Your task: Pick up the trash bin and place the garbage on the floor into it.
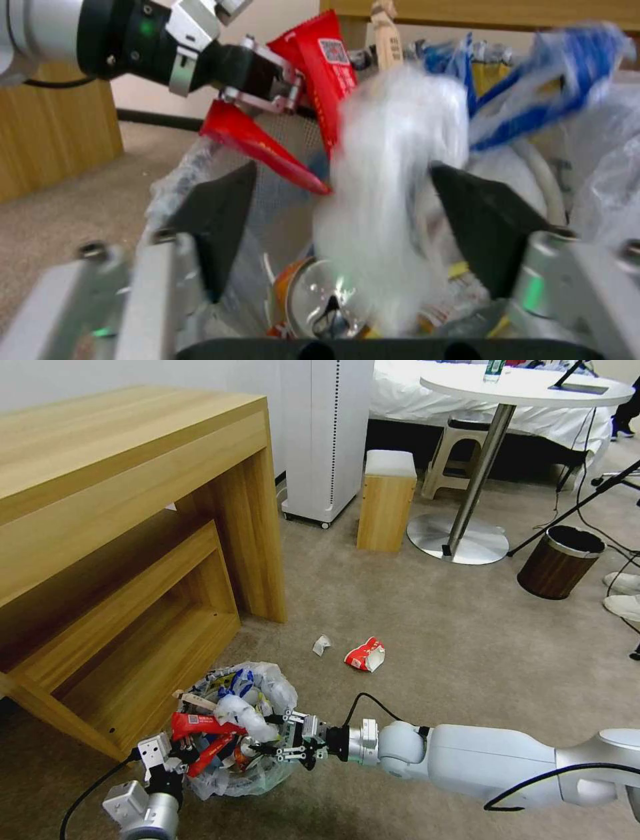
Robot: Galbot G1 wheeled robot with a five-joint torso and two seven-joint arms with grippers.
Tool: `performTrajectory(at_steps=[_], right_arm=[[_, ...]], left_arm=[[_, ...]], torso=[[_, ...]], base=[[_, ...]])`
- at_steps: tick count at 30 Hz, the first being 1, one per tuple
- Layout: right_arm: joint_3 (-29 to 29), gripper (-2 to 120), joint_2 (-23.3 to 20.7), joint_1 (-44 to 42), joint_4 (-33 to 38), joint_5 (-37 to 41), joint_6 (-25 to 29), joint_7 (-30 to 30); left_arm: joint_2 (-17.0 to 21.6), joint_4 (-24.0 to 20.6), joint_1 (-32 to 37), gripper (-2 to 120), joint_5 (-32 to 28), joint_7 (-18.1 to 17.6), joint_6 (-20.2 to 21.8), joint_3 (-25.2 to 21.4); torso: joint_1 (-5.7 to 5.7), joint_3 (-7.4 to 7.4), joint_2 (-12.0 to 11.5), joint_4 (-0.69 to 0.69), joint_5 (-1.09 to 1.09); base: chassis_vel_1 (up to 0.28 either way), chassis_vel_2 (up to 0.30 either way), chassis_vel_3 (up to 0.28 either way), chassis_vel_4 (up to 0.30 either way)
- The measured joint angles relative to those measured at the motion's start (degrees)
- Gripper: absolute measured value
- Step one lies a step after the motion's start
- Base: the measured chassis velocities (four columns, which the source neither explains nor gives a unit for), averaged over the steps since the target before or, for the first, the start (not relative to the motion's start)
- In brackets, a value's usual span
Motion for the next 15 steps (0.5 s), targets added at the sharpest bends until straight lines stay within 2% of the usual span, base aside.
performTrajectory(at_steps=[1, 3, 4, 7, 15], right_arm=[[0.00, 73, 0.00, 0.00, 0.00, 0.00, 0.00, 0.00], [0.08, 82, -0.13, -0.14, 0.38, -0.29, -0.14, 0.13], [0.08, 82, -0.13, -0.14, 0.38, -0.29, -0.14, 0.13], [-0.83, 96, -0.39, 0.38, 0.55, -0.53, -0.20, 0.28], [-0.70, 100, -1.17, 0.71, 1.14, -1.68, -0.20, 0.80]], left_arm=[[0.00, 0.00, 0.00, 1, 0.00, 0.00, 0.00, 0.00], [-0.06, -0.18, 0.08, 1, 0.01, 0.00, 0.00, 0.08], [-0.06, -0.18, 0.08, 1, 0.01, 0.00, 0.00, 0.08], [-0.05, -0.51, 0.37, 1, 0.02, 0.00, -0.01, 0.04], [-0.16, -0.38, 0.42, 1, 0.09, 0.09, -0.28, 0.06]], torso=[[0.00, 0.00, 0.00, 0.00, 0.00], [0.00, 0.00, 0.00, 0.00, -0.01], [0.00, 0.00, 0.00, 0.00, -0.01], [-0.01, 0.00, 0.00, 0.00, 0.00], [0.00, 0.00, 0.00, 0.00, 0.00]], base=[[0.000, 0.000, 0.000, 0.000], [0.000, 0.000, 0.000, 0.000], [0.000, 0.000, 0.000, 0.000], [0.000, 0.000, 0.000, 0.000], [0.000, 0.000, 0.000, 0.000]])
